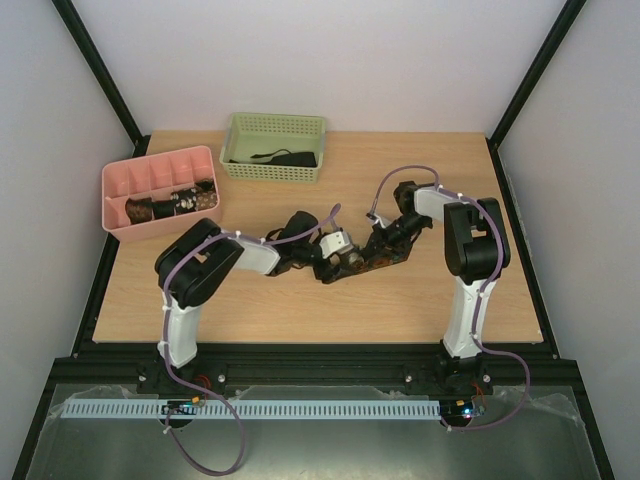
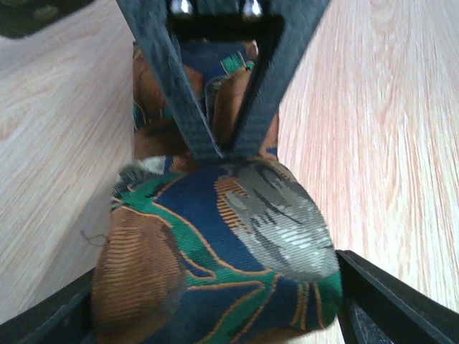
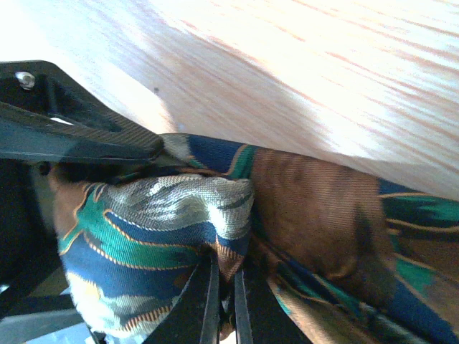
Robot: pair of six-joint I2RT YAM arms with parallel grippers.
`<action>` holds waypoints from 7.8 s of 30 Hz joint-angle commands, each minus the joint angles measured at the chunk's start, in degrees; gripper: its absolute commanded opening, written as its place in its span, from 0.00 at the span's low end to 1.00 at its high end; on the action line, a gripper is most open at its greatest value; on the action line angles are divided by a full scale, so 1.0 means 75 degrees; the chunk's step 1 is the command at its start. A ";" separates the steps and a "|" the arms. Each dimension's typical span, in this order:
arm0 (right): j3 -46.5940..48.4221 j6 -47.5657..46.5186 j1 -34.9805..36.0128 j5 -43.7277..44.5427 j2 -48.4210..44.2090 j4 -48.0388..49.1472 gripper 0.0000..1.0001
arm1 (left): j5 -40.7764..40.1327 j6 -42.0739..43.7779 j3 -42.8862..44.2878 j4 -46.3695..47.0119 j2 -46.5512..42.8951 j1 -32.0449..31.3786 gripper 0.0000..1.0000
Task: Roll the ties
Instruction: Roll the tie at the center of the board.
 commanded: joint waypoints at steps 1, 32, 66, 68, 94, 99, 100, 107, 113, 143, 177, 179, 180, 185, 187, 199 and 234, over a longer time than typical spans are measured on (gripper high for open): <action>-0.0375 -0.0144 0.0001 0.2114 0.0578 0.0253 0.01 | 0.0343 -0.0695 0.0429 0.0844 0.0558 -0.0073 0.77; -0.0107 -0.0969 -0.0565 0.0978 -0.0178 -0.1545 0.44 | -0.0583 0.0787 -0.0194 -0.0502 0.0369 -0.0007 0.27; 0.0251 -0.1163 -0.0480 0.0829 0.0219 -0.2081 0.24 | -0.0590 0.0696 -0.0223 -0.0443 0.0410 0.0005 0.28; 0.0292 -0.1154 -0.0475 0.0807 0.0269 -0.2039 0.15 | -0.0583 0.0693 -0.0218 -0.0432 0.0416 0.0005 0.28; 0.0259 -0.0500 -0.0492 0.2535 0.0933 -0.0206 0.01 | 0.0526 0.0268 -0.0443 0.0694 -0.0017 0.0325 0.23; 0.0128 -0.0539 -0.0486 0.2700 0.0912 -0.0202 0.01 | 0.0791 0.0173 -0.0567 0.1346 -0.0519 0.0345 0.23; 0.0138 -0.0542 -0.0481 0.2714 0.0918 -0.0215 0.02 | 0.0750 0.0209 -0.0615 0.1414 -0.0572 0.0345 0.23; 0.0244 -0.0394 -0.0487 0.2692 0.0973 -0.0209 0.01 | 0.0449 0.1364 -0.0625 0.0166 -0.0199 0.0284 0.23; 0.0645 -0.0177 -0.0491 0.2372 0.0858 -0.0462 0.10 | -0.0115 0.1759 -0.0261 -0.1155 0.0422 0.0343 0.24; 0.1041 -0.0087 0.0487 -0.1047 0.0830 -0.1425 0.40 | -0.0982 0.1861 -0.0092 -0.1912 0.0568 0.0143 0.33; -0.0327 0.0004 -0.0168 0.1277 0.0735 -0.0174 0.01 | 0.0963 0.0129 0.0741 0.0072 0.0677 0.0042 0.66; -0.0418 -0.0026 -0.0174 0.1474 0.0651 -0.0094 0.01 | 0.1103 0.0000 0.0702 0.0289 0.0736 0.0030 0.67; -0.0469 -0.0013 -0.0168 0.1585 0.0613 -0.0030 0.01 | 0.1157 -0.0046 0.0651 0.0445 0.0751 0.0023 0.67; -0.0404 0.0231 -0.0137 0.1890 0.0709 0.0259 0.01 | 0.1211 -0.0084 0.0516 0.1016 0.0920 -0.0013 0.70; -0.0299 0.0225 -0.0056 0.1956 0.0788 0.0300 0.01 | 0.1189 0.0035 0.0497 0.1120 0.0949 -0.0010 0.70; 0.0065 0.0136 0.0392 0.1904 0.0967 0.0352 0.01 | 0.0928 0.0303 0.0606 0.0929 0.1058 -0.0004 0.44; 0.0171 -0.0424 -0.0012 0.1342 0.0414 -0.0803 0.01 | -0.0311 0.0934 0.0452 -0.1255 0.0351 -0.0042 0.56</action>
